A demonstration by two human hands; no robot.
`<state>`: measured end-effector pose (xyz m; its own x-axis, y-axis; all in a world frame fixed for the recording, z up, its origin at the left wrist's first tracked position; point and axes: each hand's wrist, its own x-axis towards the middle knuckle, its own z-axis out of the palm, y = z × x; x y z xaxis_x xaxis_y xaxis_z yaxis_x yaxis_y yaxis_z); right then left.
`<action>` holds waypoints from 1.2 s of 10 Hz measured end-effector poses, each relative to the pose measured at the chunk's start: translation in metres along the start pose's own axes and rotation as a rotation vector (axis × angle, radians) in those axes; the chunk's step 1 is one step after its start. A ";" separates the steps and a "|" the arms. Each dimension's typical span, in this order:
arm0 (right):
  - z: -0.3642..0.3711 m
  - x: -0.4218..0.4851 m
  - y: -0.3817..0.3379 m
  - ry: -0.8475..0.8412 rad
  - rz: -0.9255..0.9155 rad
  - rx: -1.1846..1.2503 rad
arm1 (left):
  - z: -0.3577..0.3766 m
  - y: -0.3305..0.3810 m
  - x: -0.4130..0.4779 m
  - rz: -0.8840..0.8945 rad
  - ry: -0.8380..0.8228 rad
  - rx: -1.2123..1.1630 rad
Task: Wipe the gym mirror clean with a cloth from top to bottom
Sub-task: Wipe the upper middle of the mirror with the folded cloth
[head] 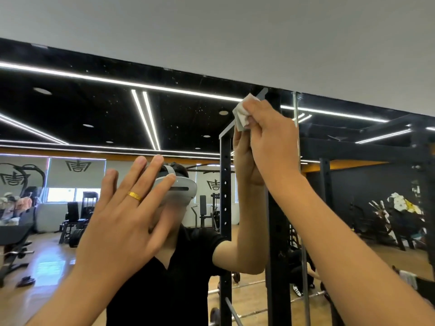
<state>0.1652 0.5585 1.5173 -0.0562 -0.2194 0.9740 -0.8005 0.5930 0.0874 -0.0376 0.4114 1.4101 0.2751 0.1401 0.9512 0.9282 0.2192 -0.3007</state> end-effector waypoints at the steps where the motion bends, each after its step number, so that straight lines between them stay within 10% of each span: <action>1: 0.000 -0.047 -0.014 0.099 0.045 -1.242 | -0.001 -0.001 0.000 0.000 -0.005 -0.001; 7: 0.054 -0.075 -0.023 0.432 0.267 -1.406 | -0.048 -0.040 -0.055 -0.003 -0.107 0.087; 10: 0.053 -0.080 -0.023 0.189 0.230 -1.429 | -0.029 -0.047 -0.066 -0.009 -0.087 0.077; 12: 0.094 -0.080 -0.006 0.423 0.238 -1.350 | -0.027 -0.048 -0.068 -0.009 -0.106 0.084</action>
<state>0.1185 0.4994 1.4195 0.2643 0.0880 0.9604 0.3854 0.9032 -0.1888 -0.0944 0.3651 1.3619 0.2345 0.2381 0.9425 0.9052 0.3001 -0.3010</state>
